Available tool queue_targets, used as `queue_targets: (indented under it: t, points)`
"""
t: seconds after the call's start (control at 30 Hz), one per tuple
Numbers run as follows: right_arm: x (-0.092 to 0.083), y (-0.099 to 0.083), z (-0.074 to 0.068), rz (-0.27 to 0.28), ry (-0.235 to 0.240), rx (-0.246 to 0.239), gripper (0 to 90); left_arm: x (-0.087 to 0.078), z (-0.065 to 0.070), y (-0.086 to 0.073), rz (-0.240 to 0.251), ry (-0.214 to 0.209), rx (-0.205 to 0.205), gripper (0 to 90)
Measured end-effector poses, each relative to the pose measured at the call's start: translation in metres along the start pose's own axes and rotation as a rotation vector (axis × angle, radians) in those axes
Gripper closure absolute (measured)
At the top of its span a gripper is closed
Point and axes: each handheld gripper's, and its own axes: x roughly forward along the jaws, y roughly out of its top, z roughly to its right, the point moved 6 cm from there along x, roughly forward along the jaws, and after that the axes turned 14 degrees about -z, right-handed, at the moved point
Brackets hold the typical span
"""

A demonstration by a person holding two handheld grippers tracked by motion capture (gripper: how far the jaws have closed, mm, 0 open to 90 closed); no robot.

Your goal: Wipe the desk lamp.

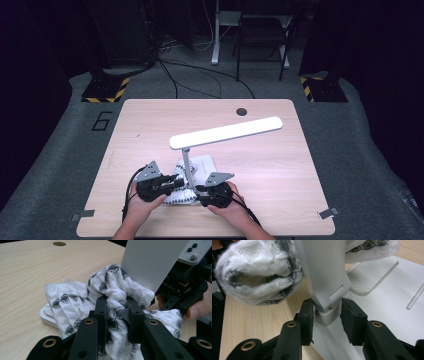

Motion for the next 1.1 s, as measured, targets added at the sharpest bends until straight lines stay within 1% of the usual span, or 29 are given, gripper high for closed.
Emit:
queue_targets:
  t: [0.07,0.13,0.17,0.2,0.23,0.27,0.4,0.43,0.47,0.5,0.53,0.63,0.67,0.73,0.77,0.8,0.83,0.87,0.9,0.93,1.0,1.03,1.07,1.1]
  points:
    - [-0.003,-0.003,0.001,0.001,-0.011,0.009,63.8,0.003,0.002,0.002,-0.002,-0.013,0.005,74.4]
    - [-0.004,-0.004,0.001,-0.004,-0.008,0.010,64.1,0.004,0.003,0.002,-0.002,-0.017,0.006,74.4]
    - [-0.005,-0.005,0.000,-0.005,-0.013,0.019,64.3,0.004,0.004,0.003,-0.003,-0.020,0.008,74.4]
    - [-0.008,-0.008,0.000,-0.006,-0.023,0.015,64.5,0.005,0.005,0.003,-0.001,-0.020,0.014,74.3]
    - [-0.008,-0.008,0.000,-0.006,-0.023,0.015,64.5,0.006,0.007,0.003,-0.007,-0.027,0.018,74.3]
    - [-0.010,-0.011,-0.002,-0.004,-0.030,0.038,65.0,0.008,0.009,0.004,-0.009,-0.035,0.025,74.3]
    - [-0.014,-0.017,-0.003,0.015,-0.049,0.049,65.8,0.010,0.013,0.006,-0.011,-0.044,0.035,74.1]
    - [-0.014,-0.017,-0.003,0.015,-0.049,0.049,65.8,0.010,0.013,0.006,-0.011,-0.044,0.035,74.1]
    - [-0.015,-0.018,-0.004,0.013,-0.045,0.063,66.0,0.011,0.014,0.006,-0.017,-0.050,0.041,74.1]
    - [-0.016,-0.019,-0.004,0.012,-0.046,0.068,66.2,0.011,0.015,0.007,-0.015,-0.051,0.038,74.1]
    - [-0.017,-0.020,-0.004,0.014,-0.053,0.066,66.3,0.012,0.016,0.007,-0.018,-0.053,0.042,74.1]
    - [-0.019,-0.021,-0.005,0.016,-0.061,0.070,66.7,0.012,0.018,0.007,-0.019,-0.048,0.044,74.0]
    - [-0.019,-0.022,-0.006,0.012,-0.059,0.080,66.6,0.011,0.018,0.006,-0.021,-0.048,0.043,74.0]
    - [-0.019,-0.022,-0.007,0.011,-0.063,0.084,66.5,0.010,0.018,0.006,-0.024,-0.038,0.040,73.8]
    - [-0.018,-0.021,-0.007,0.009,-0.057,0.081,66.5,0.009,0.018,0.005,-0.027,-0.033,0.037,73.6]
    - [-0.018,-0.021,-0.008,0.006,-0.053,0.083,66.3,0.008,0.017,0.005,-0.024,-0.019,0.033,73.6]
    - [-0.018,-0.021,-0.009,0.005,-0.043,0.088,65.5,0.007,0.016,0.004,-0.027,-0.020,0.028,73.5]
    - [-0.017,-0.019,-0.008,0.008,-0.037,0.078,64.4,0.006,0.016,0.004,-0.019,-0.012,0.014,73.4]
    - [-0.016,-0.018,-0.009,0.008,-0.029,0.084,62.9,0.004,0.014,0.003,-0.026,-0.007,0.025,73.4]
    - [-0.015,-0.018,-0.009,0.002,-0.025,0.060,61.8,0.003,0.013,0.003,-0.031,-0.002,0.029,73.4]
    - [-0.012,-0.015,-0.011,-0.003,-0.022,0.051,60.4,0.000,0.011,0.002,-0.025,0.005,0.019,73.3]
    - [-0.011,-0.014,-0.011,-0.004,-0.023,0.035,60.3,-0.001,0.010,0.001,-0.018,0.012,0.011,73.4]
    - [-0.010,-0.013,-0.011,-0.010,-0.021,0.022,60.3,-0.002,0.009,0.000,-0.023,0.009,0.009,73.3]
    - [-0.009,-0.011,-0.011,-0.008,-0.025,0.007,60.4,-0.003,0.007,0.000,-0.016,0.020,0.011,73.3]
